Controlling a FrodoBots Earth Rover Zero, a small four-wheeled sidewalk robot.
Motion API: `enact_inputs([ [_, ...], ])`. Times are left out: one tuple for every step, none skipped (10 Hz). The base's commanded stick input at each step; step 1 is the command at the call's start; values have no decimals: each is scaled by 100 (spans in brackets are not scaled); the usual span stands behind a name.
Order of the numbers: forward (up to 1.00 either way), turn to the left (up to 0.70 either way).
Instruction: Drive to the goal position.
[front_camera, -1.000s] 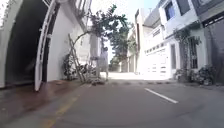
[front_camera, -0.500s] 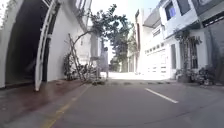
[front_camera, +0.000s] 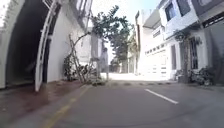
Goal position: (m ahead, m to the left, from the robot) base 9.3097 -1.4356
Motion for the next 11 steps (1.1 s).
enact_inputs([
  [100, 0],
  [100, 0],
  [100, 0],
  [100, 0],
  [100, 0],
  [100, 0],
  [100, 0],
  [100, 0],
  [100, 0],
  [100, -9],
  [100, -27],
])
